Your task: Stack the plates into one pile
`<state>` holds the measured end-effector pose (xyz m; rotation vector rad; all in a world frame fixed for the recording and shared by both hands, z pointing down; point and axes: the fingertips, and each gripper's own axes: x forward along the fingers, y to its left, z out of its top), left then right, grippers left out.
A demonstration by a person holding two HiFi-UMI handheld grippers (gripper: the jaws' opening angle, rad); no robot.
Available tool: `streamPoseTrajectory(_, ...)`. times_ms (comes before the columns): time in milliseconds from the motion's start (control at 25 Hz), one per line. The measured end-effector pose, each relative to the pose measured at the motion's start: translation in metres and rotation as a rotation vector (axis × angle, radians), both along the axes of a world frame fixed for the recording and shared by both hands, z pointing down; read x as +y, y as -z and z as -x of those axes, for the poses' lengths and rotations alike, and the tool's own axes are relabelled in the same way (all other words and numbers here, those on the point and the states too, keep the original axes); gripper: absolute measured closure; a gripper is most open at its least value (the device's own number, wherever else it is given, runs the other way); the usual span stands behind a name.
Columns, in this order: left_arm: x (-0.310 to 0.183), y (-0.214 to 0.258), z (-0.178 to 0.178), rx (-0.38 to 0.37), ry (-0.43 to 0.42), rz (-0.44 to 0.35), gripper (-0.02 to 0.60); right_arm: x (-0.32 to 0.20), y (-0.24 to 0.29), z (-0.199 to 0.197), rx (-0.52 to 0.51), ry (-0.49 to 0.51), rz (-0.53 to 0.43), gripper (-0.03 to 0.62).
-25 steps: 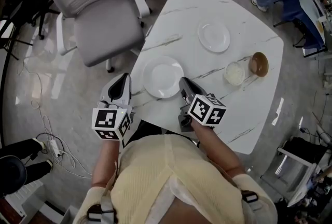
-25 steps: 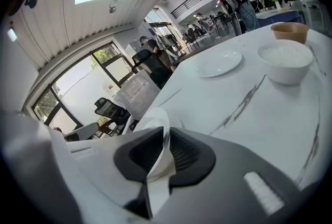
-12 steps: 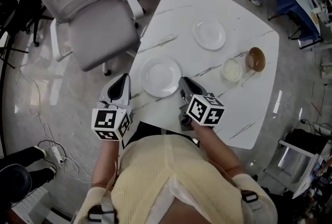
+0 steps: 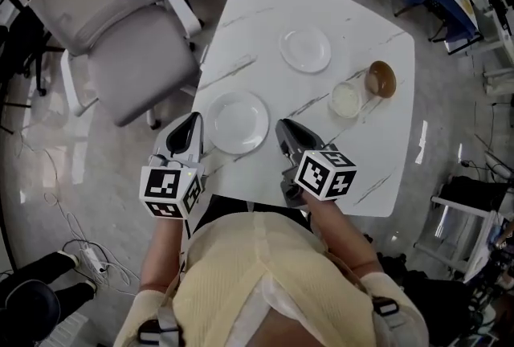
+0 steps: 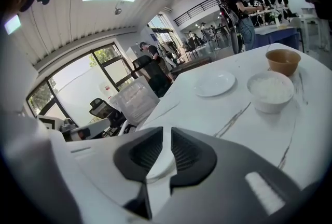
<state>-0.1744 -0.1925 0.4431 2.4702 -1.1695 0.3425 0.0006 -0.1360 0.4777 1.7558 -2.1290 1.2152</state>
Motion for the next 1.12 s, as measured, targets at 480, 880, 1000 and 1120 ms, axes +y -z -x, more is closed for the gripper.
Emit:
streamPoseTrajectory(480, -0.008, 0.024, -0.070, -0.006, -0.165, -0.011, 0.580, 0.000, 0.070, -0.058, 0.014, 0.003, -0.072, 0.485)
streamPoseTrajectory(880, -0.009, 0.053, -0.108, -0.046, -0.156, -0.035, 0.580, -0.020, 0.107, -0.117, 0.026, 0.087, -0.072, 0.430)
streamPoseTrajectory(1000, -0.014, 0.064, -0.119, -0.057, -0.151, -0.051, 0.580, -0.032, 0.110, -0.130, 0.014, 0.111, -0.059, 0.424)
streamPoseTrajectory(1120, -0.020, 0.070, -0.128, -0.065, -0.152, -0.065, 0.578, -0.047, 0.109, -0.140, 0.004, 0.139, -0.040, 0.422)
